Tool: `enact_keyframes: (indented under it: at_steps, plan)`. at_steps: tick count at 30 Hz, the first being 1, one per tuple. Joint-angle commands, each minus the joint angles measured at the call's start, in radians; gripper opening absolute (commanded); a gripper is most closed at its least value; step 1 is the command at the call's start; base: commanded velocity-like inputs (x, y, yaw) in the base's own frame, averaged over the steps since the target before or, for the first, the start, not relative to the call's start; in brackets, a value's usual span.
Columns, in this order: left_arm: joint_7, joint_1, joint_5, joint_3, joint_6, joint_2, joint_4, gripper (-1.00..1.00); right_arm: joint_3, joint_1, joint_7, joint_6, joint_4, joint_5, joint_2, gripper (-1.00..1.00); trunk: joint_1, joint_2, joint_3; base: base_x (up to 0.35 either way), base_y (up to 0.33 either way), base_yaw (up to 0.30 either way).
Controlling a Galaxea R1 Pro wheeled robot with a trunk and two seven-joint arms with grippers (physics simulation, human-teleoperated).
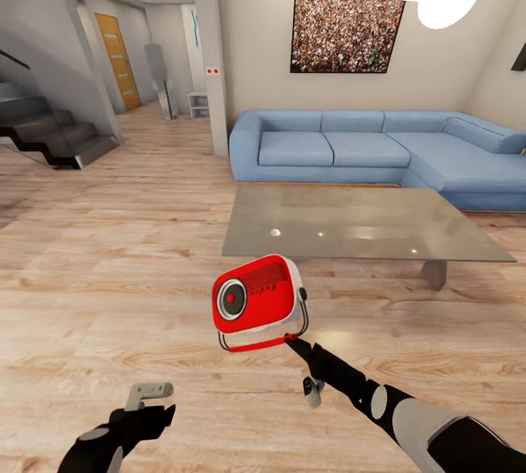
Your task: Turn on the radio receiver that's on the table in the living room.
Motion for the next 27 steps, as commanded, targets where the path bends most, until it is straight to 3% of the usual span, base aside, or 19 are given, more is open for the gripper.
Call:
enact_keyframes:
  at_steps: [1,4,5,13,16,20,23,27]
  plan:
    - [0.000,0.000,0.000,0.000,0.004,0.000,-0.005,1.00,-0.015,0.000,0.000,-0.004,-0.001,0.001,0.000,-1.00,0.000,0.000,0.000,0.000,0.000,0.000]
    - [0.000,0.000,-0.001,0.000,0.005,0.001,-0.007,1.00,-0.015,0.000,0.000,-0.004,0.000,0.001,0.000,-1.00,0.000,0.000,0.000,0.000,0.000,0.000]
    - [0.000,0.000,0.000,0.000,0.005,0.001,-0.008,-1.00,-0.015,0.000,0.000,-0.004,0.000,0.002,0.000,-1.00,0.000,0.000,0.000,0.000,0.000,0.000]
    - [0.025,-0.013,-0.005,-0.002,-0.013,-0.001,-0.007,-1.00,-0.015,0.000,0.000,0.002,0.001,0.005,0.002,-1.00,0.000,0.000,0.000,0.000,0.000,0.000]
    - [0.035,-0.014,-0.025,-0.044,-0.031,0.007,-0.007,-1.00,-0.014,0.000,0.000,0.003,0.001,0.007,0.002,-1.00,0.000,0.000,0.000,0.000,0.000,0.000]
    - [0.031,-0.019,-0.039,-0.061,-0.032,-0.002,-0.007,-1.00,-0.013,0.000,0.000,0.002,0.001,0.008,0.002,-1.00,0.000,0.000,0.000,0.000,0.000,0.000]
    - [0.025,-0.076,-0.040,-0.074,-0.008,-0.010,-0.007,-1.00,-0.012,0.000,0.000,0.003,0.001,0.018,0.002,-1.00,0.000,0.000,0.000,0.000,0.000,0.000]
    - [0.023,-0.172,-0.040,-0.132,0.126,-0.013,-0.007,-1.00,-0.012,0.000,0.000,0.004,0.001,0.067,0.002,-1.00,0.000,0.000,0.000,0.000,0.000,0.000]
